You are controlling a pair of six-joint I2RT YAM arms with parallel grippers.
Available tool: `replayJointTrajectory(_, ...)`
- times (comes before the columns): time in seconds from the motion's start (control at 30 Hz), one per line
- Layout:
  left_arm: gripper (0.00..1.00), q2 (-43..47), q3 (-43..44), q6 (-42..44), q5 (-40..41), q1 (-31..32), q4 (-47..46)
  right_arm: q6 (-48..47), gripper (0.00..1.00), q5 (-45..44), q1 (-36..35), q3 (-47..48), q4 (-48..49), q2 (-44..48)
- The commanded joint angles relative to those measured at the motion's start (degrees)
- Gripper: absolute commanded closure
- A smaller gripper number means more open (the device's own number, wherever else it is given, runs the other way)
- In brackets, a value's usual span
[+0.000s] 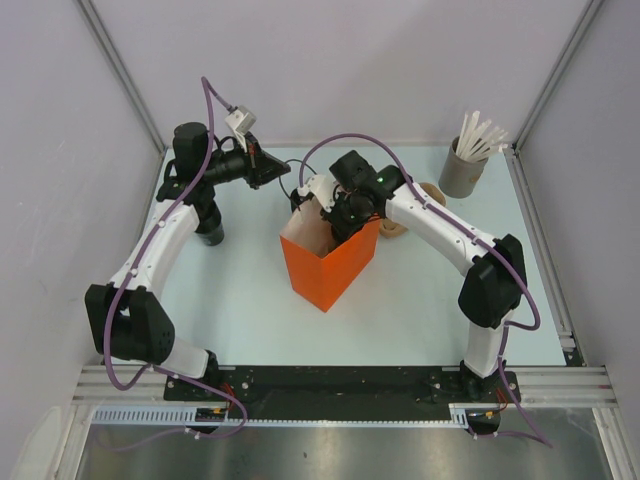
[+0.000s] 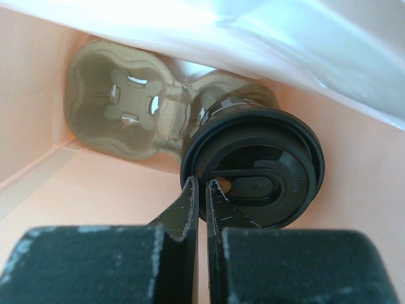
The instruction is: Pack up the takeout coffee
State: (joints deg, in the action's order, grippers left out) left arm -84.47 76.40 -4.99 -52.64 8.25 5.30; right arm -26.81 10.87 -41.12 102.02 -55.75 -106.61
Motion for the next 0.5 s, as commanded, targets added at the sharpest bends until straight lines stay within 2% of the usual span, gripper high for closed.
replayJointTrajectory(0.0,1.0,-0.1,1.8,0.5,0.3,0.5,-0.9,-0.4,1.0,1.2,0.1,-0.2,1.4,2.1)
replayJointTrajectory(0.47,1.0,0.2,1.8,0.7,0.3,0.5,-0.9,-0.4,1.0,2.2,0.1,-0.2,0.8,0.8)
